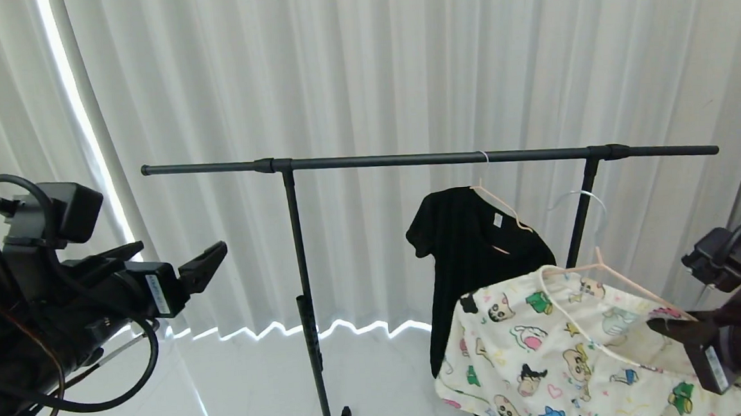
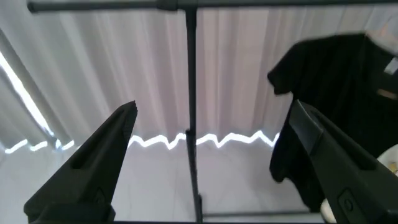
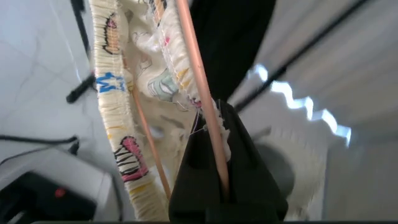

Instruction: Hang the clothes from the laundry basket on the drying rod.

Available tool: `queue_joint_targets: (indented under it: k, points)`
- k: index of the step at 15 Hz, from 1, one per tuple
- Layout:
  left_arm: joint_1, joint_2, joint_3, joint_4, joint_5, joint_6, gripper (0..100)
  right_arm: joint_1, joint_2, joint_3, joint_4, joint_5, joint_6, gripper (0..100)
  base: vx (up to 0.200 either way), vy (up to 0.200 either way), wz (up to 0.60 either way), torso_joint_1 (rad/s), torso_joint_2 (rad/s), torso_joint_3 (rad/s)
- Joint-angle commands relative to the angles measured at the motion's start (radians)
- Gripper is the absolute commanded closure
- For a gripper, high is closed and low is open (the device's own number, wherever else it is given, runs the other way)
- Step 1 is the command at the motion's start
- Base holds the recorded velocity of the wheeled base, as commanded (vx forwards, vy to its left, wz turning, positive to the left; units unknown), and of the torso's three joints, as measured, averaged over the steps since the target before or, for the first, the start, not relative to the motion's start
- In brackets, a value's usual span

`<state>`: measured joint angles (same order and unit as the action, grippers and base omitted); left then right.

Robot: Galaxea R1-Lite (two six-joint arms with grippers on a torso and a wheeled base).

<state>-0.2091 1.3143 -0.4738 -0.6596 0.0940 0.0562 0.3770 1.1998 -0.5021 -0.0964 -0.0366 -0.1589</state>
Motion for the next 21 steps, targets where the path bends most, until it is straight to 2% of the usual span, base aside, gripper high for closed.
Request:
queue_joint_targets:
  k: [1, 2, 4, 7, 9, 13, 21]
  points:
    - [0.019, 0.020, 0.012, 0.011, 0.019, 0.022, 0, -0.067, -0.106, 0.008, 0.083, -0.049, 0.042, 100, 0.000, 0.000, 0.00, 0.000, 0.00, 0.000]
    - [0.030, 0.040, 0.017, 0.011, 0.038, 0.042, 0, -0.099, -0.114, 0.005, 0.098, -0.060, 0.042, 100, 0.000, 0.000, 0.00, 0.000, 0.00, 0.000]
    - [0.054, 0.080, 0.021, 0.006, 0.125, 0.105, 0, -0.221, -0.120, 0.007, 0.127, -0.083, 0.042, 100, 0.000, 0.000, 0.00, 0.000, 0.00, 0.000]
    - [0.062, 0.086, 0.043, 0.008, 0.144, 0.123, 0, -0.326, -0.118, 0.007, 0.145, -0.086, 0.039, 100, 0.000, 0.000, 0.00, 0.000, 0.00, 0.000]
    - [0.096, 0.105, 0.078, -0.017, 0.187, 0.175, 0, -0.403, -0.098, 0.005, 0.142, -0.086, 0.038, 100, 0.000, 0.000, 0.00, 0.000, 0.00, 0.000]
    - [0.096, 0.100, 0.080, -0.071, 0.185, 0.175, 0, -0.418, -0.094, -0.010, 0.138, -0.083, 0.029, 100, 0.000, 0.000, 0.00, 0.000, 0.00, 0.000]
    - [0.077, 0.076, 0.115, -0.080, 0.182, 0.175, 0, -0.417, -0.094, -0.022, 0.138, -0.078, -0.004, 100, 0.000, -0.200, 0.00, 0.001, 0.00, 0.003]
